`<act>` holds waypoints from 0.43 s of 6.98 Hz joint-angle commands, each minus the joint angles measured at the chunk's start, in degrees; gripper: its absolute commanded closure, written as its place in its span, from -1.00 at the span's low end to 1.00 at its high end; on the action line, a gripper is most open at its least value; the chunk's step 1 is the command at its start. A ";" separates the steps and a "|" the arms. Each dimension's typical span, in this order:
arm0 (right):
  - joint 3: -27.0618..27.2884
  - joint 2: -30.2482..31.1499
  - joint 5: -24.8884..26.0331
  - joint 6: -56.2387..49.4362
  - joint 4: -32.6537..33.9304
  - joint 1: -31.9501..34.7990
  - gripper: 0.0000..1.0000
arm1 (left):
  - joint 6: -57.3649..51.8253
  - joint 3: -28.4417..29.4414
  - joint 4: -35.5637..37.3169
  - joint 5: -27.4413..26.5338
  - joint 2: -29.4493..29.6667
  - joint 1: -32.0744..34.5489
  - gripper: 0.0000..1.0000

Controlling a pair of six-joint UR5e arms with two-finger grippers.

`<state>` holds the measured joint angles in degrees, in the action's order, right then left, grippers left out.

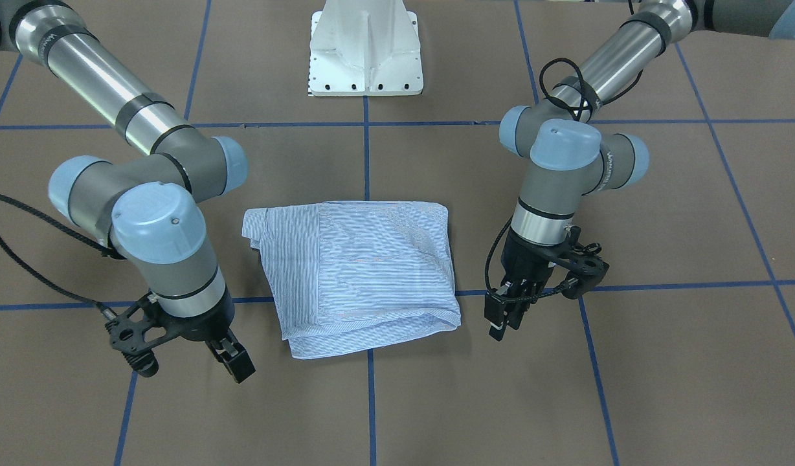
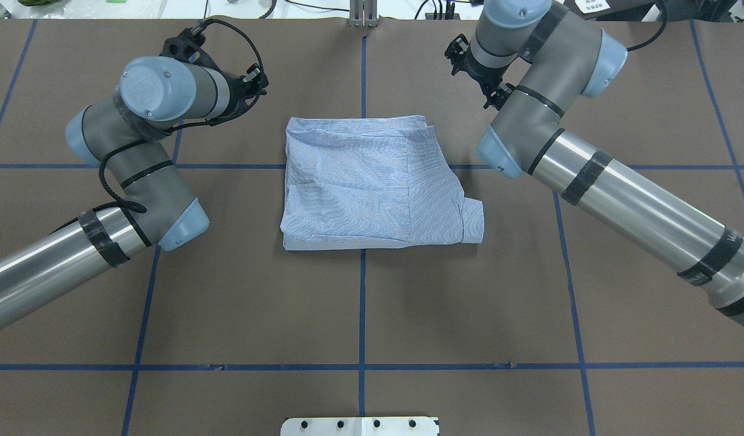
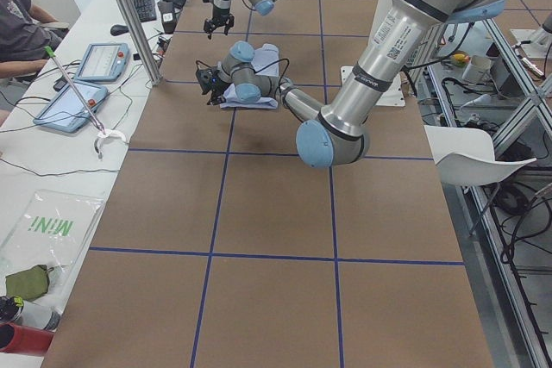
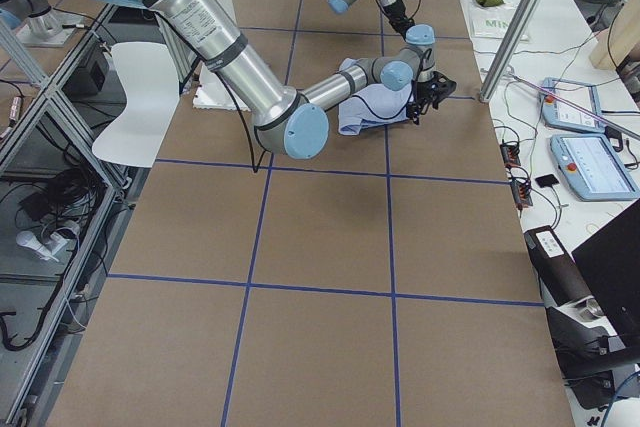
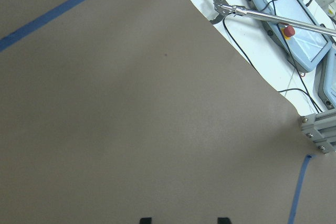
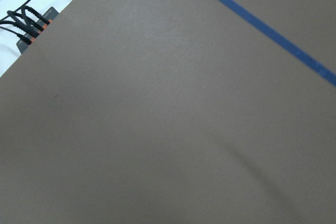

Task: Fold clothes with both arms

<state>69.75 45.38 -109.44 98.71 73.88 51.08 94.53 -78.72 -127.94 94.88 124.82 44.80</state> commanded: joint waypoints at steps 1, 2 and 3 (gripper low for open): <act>6.60 9.77 -6.72 -23.07 0.56 6.18 -1.00 | -21.12 -9.38 0.06 9.84 -10.16 4.66 -0.03; 7.59 13.91 -12.93 -34.87 0.65 11.35 -1.00 | -31.75 -12.39 0.59 16.84 -14.13 8.42 -0.03; 8.73 17.95 -17.69 -45.86 0.74 16.54 -1.00 | -44.74 -14.77 0.77 23.61 -19.47 13.42 -0.03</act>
<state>76.80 58.19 -121.01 66.90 74.46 61.52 64.31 -90.04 -127.50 110.58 111.36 52.97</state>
